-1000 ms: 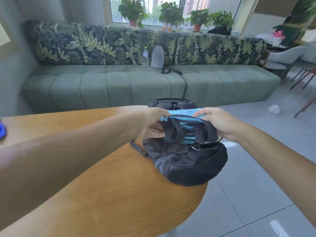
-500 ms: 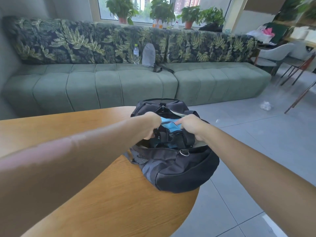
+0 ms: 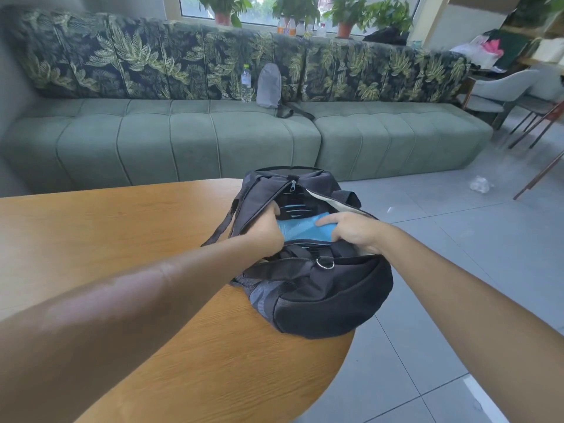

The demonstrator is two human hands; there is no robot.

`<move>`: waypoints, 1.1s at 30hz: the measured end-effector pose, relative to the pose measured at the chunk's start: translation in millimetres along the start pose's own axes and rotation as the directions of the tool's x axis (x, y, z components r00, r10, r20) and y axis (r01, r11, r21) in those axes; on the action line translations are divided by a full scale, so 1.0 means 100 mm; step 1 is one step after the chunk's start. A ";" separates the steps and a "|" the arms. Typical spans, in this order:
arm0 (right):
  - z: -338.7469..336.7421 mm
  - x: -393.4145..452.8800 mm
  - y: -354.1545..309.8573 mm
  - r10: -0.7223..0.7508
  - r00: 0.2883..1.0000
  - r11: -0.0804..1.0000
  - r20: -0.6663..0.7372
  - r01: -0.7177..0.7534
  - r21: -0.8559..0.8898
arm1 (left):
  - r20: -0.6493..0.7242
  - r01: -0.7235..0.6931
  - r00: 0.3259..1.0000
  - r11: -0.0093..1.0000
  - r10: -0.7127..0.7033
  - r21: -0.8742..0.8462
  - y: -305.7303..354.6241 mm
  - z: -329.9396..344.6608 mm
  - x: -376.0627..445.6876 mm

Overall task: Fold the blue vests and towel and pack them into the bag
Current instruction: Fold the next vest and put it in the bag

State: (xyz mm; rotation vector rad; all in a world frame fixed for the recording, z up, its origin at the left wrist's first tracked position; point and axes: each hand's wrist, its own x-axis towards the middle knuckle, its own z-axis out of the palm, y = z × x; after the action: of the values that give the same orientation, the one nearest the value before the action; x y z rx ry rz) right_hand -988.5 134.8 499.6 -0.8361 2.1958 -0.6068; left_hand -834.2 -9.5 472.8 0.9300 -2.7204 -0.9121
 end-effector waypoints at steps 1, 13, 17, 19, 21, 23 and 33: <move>0.00 0.02 0.00 -0.027 0.999 0.993 -0.034 0.023 -0.112 | -0.003 -0.070 0.998 0.996 0.070 0.052 -0.01 0.00 -0.05; 0.18 -0.19 -0.21 -0.329 0.943 0.338 -0.035 0.083 -0.937 | 0.423 -0.458 0.882 0.588 0.208 0.667 0.16 -0.17 -0.02; 0.26 -0.19 -0.13 -0.283 0.958 0.392 -0.036 0.081 -0.917 | 0.532 -0.514 0.833 0.566 0.151 0.644 0.16 -0.16 0.05; 0.30 -0.16 -0.10 -0.257 0.966 0.432 -0.022 0.094 -0.897 | 0.603 -0.564 0.791 0.504 0.102 0.655 0.09 -0.04 0.09; 0.32 -0.13 -0.09 -0.243 0.970 0.477 0.001 0.120 -0.871 | 0.600 -0.549 0.799 0.449 0.034 0.705 0.02 0.12 0.12; 0.31 -0.07 -0.05 -0.234 0.972 0.530 0.014 0.140 -0.836 | 0.534 -0.479 0.845 0.429 -0.010 0.766 -0.05 0.26 0.14; 0.35 -0.01 -0.09 -0.110 0.994 0.674 -0.019 0.061 -0.736 | 0.345 -0.341 0.928 0.696 0.141 0.632 0.07 0.21 -0.08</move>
State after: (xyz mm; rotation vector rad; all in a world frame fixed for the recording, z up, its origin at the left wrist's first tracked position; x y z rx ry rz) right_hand -958.8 123.0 482.9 -1.3413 2.4798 0.2847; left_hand -837.7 9.5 460.5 0.4939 -3.3827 0.0736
